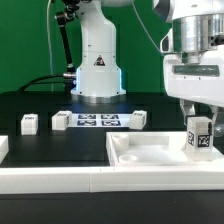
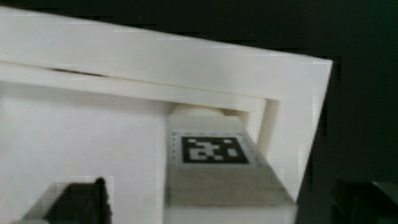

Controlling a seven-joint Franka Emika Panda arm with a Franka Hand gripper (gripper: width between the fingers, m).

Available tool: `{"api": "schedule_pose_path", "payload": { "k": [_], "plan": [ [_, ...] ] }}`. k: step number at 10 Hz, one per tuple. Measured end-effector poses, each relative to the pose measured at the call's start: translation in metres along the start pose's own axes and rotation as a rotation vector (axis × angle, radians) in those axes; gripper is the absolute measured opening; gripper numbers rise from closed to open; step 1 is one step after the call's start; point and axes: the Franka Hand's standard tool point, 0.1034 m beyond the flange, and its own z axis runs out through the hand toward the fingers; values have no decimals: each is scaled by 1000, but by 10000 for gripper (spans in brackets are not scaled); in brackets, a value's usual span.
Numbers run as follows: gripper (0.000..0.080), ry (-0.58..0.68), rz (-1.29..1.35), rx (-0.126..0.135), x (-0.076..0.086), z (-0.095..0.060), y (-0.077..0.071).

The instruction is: Assemble square table

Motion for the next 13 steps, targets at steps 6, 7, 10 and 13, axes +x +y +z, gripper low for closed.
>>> {"api": "schedule_pose_path", "payload": {
  "k": [6,7,10,13],
  "plan": [
    [648,-5,-549,-16,0,-3,-5],
    [648,-6,-648,-16,0,-3,-5],
    [648,-5,-891,-18,2,-3,-5],
    [648,2,-1141,-25,2,-3,-5]
  ]
}}
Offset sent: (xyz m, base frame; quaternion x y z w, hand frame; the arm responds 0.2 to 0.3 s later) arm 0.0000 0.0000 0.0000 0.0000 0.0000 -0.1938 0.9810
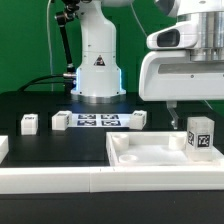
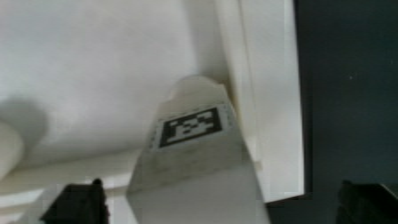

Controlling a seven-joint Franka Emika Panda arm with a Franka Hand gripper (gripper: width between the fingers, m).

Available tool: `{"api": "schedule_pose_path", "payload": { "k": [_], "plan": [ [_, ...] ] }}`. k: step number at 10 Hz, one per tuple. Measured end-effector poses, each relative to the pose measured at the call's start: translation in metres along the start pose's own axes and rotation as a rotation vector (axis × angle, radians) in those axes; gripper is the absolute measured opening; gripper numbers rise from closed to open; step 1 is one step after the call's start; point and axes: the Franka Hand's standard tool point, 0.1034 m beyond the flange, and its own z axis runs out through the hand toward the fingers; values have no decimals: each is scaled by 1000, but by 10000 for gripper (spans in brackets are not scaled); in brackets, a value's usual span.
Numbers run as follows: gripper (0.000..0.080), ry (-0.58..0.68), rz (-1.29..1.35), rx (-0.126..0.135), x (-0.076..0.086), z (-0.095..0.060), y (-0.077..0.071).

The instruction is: Assemble square table

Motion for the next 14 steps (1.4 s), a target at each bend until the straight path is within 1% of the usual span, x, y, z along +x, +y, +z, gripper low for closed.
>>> {"api": "schedule_pose_path", "payload": {
  "k": [1,3,4,5,6,7,8,10,11,13,14],
  "plan": [
    [648,0,-66,0,0,0,0],
    [648,0,-111,-5,0,0,1],
    [547,1,-108,-5,0,0,1],
    [547,1,-93,-5,0,0,1],
    [369,1,-75,-5,0,0,1],
    [369,1,-75,-7,0,0,2],
    [290,1,-12,-5,0,0,2],
    [290,0,147,-2,1,0,4],
    [290,5,243,-6,2,0,9],
    [290,27,424,-20,2,0,16],
    [290,35,514,-34,2,-1,21]
  ]
}}
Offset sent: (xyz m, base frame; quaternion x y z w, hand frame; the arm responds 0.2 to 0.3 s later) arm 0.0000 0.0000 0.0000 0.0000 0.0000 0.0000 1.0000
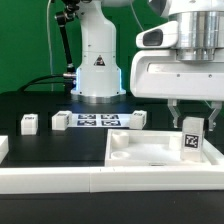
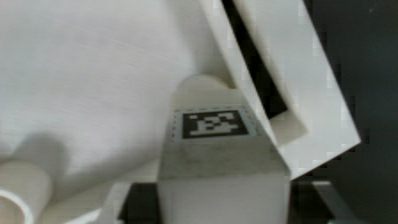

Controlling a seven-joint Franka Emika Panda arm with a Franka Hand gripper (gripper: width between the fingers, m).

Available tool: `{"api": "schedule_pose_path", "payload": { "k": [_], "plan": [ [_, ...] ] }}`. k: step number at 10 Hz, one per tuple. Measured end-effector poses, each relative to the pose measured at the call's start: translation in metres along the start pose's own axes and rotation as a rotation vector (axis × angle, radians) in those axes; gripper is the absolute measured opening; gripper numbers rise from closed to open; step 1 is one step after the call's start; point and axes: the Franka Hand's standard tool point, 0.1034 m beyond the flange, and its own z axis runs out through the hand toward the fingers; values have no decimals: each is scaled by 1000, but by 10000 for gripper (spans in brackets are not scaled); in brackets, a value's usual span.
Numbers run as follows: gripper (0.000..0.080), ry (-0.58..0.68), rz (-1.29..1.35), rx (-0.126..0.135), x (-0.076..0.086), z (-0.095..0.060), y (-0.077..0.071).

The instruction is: Assemble square table

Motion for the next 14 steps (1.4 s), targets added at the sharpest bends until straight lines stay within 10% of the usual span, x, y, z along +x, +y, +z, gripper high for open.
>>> {"api": "schedule_pose_path", "payload": {
  "k": [4,8,14],
  "plan": [
    [332,28,230,-34,8,0,16],
    [636,20,121,-31,1,-10,7],
    [649,23,-62,-33,-5,-13,9]
  ]
}}
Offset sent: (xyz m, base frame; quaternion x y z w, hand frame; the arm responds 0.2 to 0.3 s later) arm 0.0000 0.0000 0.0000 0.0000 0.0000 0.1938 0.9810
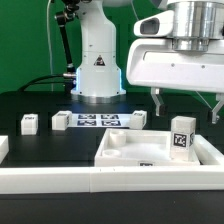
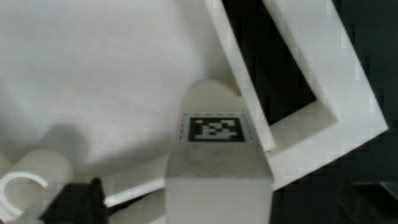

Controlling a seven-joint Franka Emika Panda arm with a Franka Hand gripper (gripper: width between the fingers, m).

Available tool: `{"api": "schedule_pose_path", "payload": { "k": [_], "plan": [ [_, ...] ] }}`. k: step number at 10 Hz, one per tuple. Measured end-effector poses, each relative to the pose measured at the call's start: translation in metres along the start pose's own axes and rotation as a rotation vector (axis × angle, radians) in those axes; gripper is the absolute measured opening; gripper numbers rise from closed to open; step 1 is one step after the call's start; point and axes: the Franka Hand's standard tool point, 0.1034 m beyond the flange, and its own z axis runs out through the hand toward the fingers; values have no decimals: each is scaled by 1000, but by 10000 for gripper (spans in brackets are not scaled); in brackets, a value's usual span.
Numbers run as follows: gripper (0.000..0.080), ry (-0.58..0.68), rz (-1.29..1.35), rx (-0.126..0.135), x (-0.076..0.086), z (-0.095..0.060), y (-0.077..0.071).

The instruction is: Assemble square table

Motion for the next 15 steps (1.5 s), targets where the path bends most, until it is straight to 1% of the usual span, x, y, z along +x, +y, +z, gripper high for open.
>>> {"api": "schedule_pose_path", "payload": {
  "k": [3,4,6,7,10,11,12,13,15],
  "plan": [
    [649,1,-75,0,0,0,0],
    [649,17,-169,13,-1,-2,4],
    [649,16,-248,23,-14,-7,25],
    [649,17,-212,25,-20,-7,28],
    [649,19,-230,24,-20,-6,29],
    [649,33,-288,33,-22,-8,39],
    [649,33,-306,42,-27,-10,55],
    [649,28,-296,42,-29,-10,64],
    [649,26,-296,41,-31,-9,64]
  ]
}}
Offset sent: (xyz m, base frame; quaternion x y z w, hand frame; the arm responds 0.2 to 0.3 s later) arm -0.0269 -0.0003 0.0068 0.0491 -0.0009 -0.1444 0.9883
